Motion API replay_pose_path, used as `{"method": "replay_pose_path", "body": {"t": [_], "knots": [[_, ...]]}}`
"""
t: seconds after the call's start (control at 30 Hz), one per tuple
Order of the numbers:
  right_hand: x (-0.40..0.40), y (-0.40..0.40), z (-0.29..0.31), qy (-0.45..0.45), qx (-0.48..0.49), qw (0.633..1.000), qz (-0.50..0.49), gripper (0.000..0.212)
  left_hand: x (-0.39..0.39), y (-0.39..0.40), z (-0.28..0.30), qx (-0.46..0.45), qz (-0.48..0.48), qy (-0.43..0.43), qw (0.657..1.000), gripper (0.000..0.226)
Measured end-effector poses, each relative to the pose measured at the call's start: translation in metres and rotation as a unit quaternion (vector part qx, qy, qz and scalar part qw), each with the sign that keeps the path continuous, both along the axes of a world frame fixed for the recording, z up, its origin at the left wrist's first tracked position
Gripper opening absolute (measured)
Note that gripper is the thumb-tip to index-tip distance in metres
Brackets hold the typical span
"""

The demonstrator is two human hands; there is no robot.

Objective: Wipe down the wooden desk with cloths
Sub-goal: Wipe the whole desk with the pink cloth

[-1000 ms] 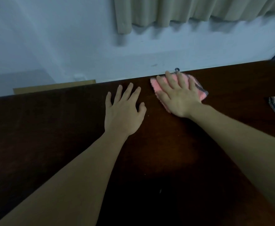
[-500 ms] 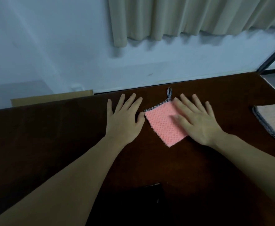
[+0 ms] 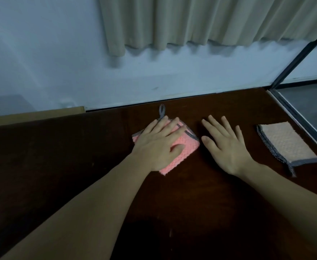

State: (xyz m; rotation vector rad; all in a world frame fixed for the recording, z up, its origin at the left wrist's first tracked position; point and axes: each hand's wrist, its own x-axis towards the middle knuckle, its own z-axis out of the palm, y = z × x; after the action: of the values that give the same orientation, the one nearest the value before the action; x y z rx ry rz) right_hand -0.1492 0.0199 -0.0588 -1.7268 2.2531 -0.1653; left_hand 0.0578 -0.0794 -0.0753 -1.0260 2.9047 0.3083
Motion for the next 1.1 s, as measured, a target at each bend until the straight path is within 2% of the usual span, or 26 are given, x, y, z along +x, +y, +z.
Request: {"method": "replay_pose_path", "body": {"t": [0.2,0.3,0.37,0.47,0.53,0.63,0.8,0.93,1.1], "knots": [[0.029,-0.018,0.005,-0.013,0.006,0.999,0.039,0.061,0.019,0.008,0.003,0.03,0.225,0.001,0.974,0.064],[0.051,-0.034,0.006,-0.025,-0.007,0.998,0.062,0.06,0.035,0.015,0.008,0.056,0.268,-0.026,0.961,0.065],[0.065,-0.044,0.005,-0.036,-0.019,0.997,0.069,0.06,0.045,0.02,0.009,0.051,0.246,-0.049,0.967,0.064],[0.081,-0.055,-0.001,-0.065,-0.038,0.996,0.055,0.057,0.056,0.015,0.007,-0.021,0.135,-0.053,0.989,0.062],[0.085,-0.056,-0.007,-0.073,-0.041,0.996,0.03,0.055,0.055,0.008,0.005,-0.016,0.091,-0.044,0.995,0.064],[0.085,-0.053,-0.017,-0.013,-0.029,0.999,0.039,0.054,0.044,-0.005,0.0,0.027,0.144,-0.031,0.989,0.066],[0.088,-0.053,-0.016,0.016,-0.024,0.999,0.046,0.063,0.048,-0.06,-0.003,-0.006,0.241,-0.018,0.97,0.068],[0.091,-0.054,-0.017,0.041,-0.01,0.998,0.052,0.054,0.062,-0.079,-0.006,-0.013,0.212,-0.022,0.977,0.065],[0.093,-0.055,-0.018,0.046,-0.007,0.997,0.058,0.056,0.081,-0.034,0.0,-0.007,0.182,-0.043,0.982,0.067]]}}
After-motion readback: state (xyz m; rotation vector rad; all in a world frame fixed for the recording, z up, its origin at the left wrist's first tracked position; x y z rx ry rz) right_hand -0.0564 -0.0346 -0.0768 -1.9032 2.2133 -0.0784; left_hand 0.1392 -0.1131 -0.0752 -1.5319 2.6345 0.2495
